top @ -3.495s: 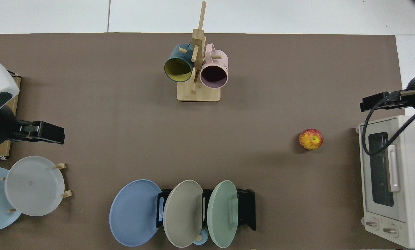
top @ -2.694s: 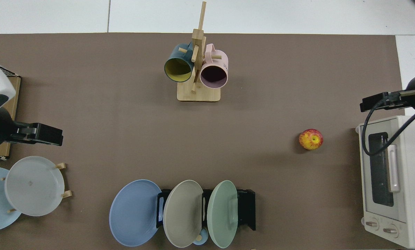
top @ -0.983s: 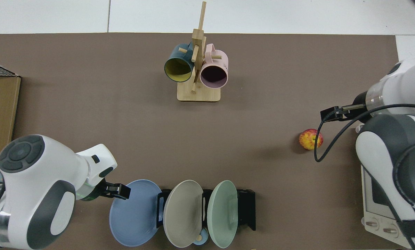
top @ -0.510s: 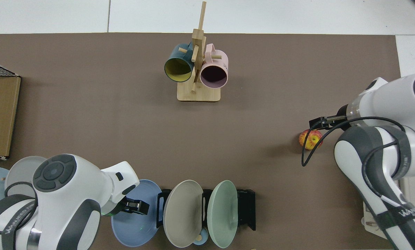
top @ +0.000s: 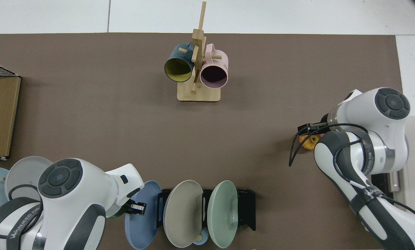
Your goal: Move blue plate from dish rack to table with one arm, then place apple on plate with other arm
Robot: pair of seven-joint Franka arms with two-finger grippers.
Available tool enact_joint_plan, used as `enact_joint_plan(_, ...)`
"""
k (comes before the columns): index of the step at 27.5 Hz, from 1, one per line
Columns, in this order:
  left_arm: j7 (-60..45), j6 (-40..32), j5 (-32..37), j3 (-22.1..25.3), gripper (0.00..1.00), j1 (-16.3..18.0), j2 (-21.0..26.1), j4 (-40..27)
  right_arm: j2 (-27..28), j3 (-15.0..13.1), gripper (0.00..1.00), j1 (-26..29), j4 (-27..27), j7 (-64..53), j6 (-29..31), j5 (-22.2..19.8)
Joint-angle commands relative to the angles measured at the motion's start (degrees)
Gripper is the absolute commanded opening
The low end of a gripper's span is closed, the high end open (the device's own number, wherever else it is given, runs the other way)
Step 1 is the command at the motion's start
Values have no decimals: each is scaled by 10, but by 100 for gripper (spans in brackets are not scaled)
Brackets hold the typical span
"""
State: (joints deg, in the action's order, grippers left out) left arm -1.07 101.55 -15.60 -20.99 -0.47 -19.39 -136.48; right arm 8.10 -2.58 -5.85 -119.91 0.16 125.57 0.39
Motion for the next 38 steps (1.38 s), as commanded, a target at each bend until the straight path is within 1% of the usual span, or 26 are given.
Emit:
enact_joint_plan(1, -16, 2, 1, -7, 0, 0, -14, 2, 23, 2, 100, 4, -5, 2, 17, -6)
enact_joint_plan(7, -44, -11, 42, -7, 0, 4, -15, 35, 38, 2, 100, 4, -15, 4, 33, -6)
enact_joint_plan(10, -47, -30, 61, -4, 0, 5, -15, 59, 44, 2, 100, 3, -16, 3, 38, -6)
enact_joint_plan(17, -38, -48, 68, 24, 0, 6, -12, 103, 53, 2, 100, 4, -24, 5, 45, -6)
enact_joint_plan(21, -24, -21, 68, 36, 0, 9, -4, 111, 56, 1, 100, 5, -29, 5, 50, -6)
enact_joint_plan(24, -21, 2, 60, 63, 0, 9, 10, 117, 57, 1, 100, 5, -31, 5, 53, -7)
enact_joint_plan(25, -21, 9, 59, 74, 0, 9, 15, 118, 57, 2, 99, 5, -31, 5, 53, -7)
enact_joint_plan(26, -18, 15, 58, 82, 0, 8, 20, 119, 58, 1, 93, 5, -31, 5, 53, -7)
enact_joint_plan(28, -12, 34, 40, 98, 0, 9, 33, 124, 57, 1, 68, 4, -31, 5, 52, -7)
enact_joint_plan(30, -4, 63, 2, 114, 0, 9, 47, 125, 57, 1, 38, 3, -31, 7, 51, -7)
enact_joint_plan(31, 5, 82, -22, 122, 0, 9, 56, 125, 57, 1, 27, 3, -31, 7, 50, -7)
enact_joint_plan(32, 14, 99, -46, 131, 0, 9, 65, 125, 57, 1, 17, 3, -30, 8, 49, -7)
enact_joint_plan(33, 26, 113, -70, 139, 0, 9, 79, 129, 56, 1, 11, 3, -29, 11, 47, -7)
enact_joint_plan(35, 45, 128, -108, 147, 0, 9, 104, 139, 54, 1, 4, 3, -25, 16, 42, -7)
enact_joint_plan(38, 71, 144, -147, 149, 0, 9, 143, 150, 50, 0, 2, -2, -21, 18, 34, -8)
